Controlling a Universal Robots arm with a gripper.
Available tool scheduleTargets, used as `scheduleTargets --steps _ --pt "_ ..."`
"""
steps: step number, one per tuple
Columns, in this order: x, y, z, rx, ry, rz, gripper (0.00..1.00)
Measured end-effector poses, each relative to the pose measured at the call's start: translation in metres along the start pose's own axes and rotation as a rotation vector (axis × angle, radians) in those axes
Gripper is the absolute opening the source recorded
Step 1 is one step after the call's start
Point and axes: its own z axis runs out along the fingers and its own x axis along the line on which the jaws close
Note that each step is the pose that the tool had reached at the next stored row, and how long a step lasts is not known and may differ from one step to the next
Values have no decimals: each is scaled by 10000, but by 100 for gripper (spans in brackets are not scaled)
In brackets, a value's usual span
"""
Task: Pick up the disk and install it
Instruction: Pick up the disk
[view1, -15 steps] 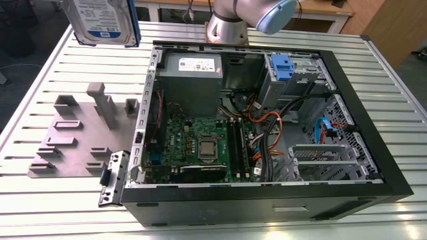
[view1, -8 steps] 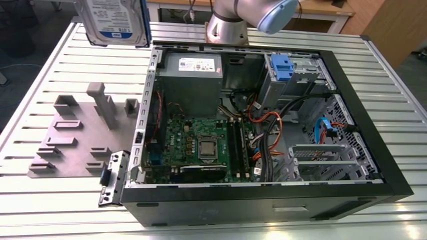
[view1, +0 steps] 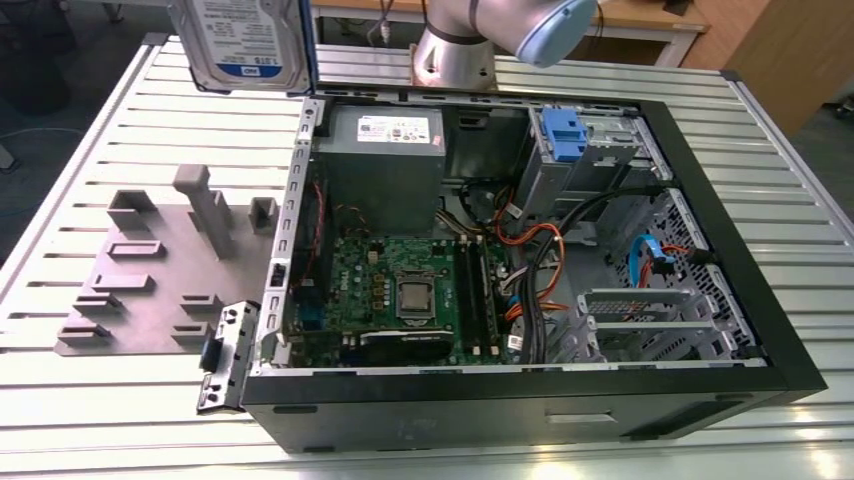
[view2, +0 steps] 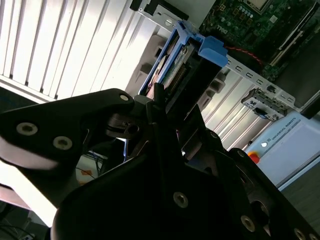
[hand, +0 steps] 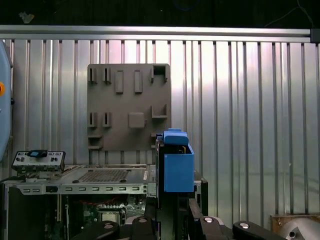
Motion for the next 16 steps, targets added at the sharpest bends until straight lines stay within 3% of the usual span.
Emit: scheduleTargets --steps 8,16 --pt "-4 -219 -4 -1 0 0 35" --pt "-8 -400 -8 -1 0 0 35"
